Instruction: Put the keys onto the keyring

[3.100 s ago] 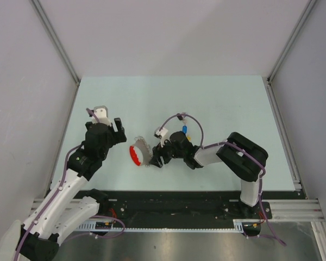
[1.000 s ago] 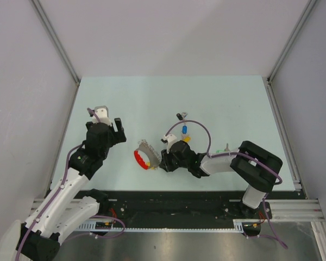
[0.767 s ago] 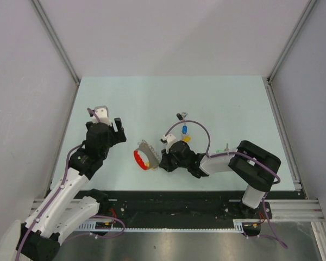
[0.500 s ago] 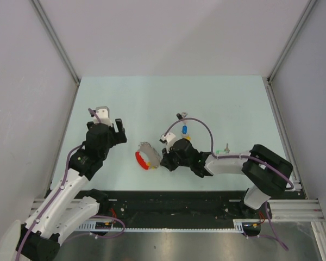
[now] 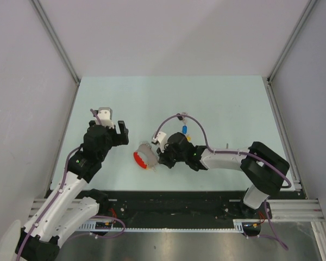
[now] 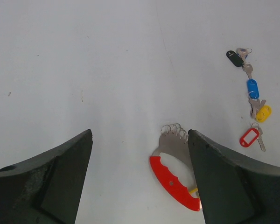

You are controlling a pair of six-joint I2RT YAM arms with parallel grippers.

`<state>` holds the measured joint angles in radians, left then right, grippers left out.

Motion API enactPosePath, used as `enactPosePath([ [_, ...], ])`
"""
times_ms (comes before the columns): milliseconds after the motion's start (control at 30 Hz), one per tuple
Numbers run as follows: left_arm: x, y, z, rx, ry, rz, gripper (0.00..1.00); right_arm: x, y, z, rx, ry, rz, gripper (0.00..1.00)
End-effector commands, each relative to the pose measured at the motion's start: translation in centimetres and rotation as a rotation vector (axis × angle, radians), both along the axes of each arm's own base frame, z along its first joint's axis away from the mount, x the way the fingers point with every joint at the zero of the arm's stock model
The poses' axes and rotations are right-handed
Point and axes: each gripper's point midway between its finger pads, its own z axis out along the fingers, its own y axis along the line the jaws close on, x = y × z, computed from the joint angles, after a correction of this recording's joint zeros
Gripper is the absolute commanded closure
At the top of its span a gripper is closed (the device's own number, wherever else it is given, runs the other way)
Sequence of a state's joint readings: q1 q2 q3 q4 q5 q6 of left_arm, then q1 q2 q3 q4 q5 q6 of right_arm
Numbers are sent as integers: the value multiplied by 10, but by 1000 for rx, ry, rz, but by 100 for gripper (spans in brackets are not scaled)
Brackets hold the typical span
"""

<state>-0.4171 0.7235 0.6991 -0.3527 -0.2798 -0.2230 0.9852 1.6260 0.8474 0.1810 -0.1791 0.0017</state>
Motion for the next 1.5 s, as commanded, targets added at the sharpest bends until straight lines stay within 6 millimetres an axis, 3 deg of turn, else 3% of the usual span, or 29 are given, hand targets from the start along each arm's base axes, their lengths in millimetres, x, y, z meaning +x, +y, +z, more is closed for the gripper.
enactPosePath([
  [0,2,-4,6,8,-36,-41,12,-5,-8,-21,-81,39,15,100],
  [133,1,-4,6,10,-35,-43,12,-4,-14,-31,-121,52,-19,100],
  [300,2,-4,5,12,-30,-41,11,-5,-18,-38,-144,71,-52,91],
  [433,1,-4,4,14,-29,-42,11,-9,-19,-33,-136,97,-70,76],
  [633,2,-4,4,15,-28,-45,11,-12,-17,-16,-84,107,-87,65],
  [933,2,-4,4,15,-28,-45,10,-7,-28,1,63,136,-244,64],
  [1133,2,-5,3,13,-25,-49,10,-20,-30,-8,119,204,-257,66],
  [1467,1,-5,3,15,-24,-48,9,-14,-21,-27,175,276,-268,71],
])
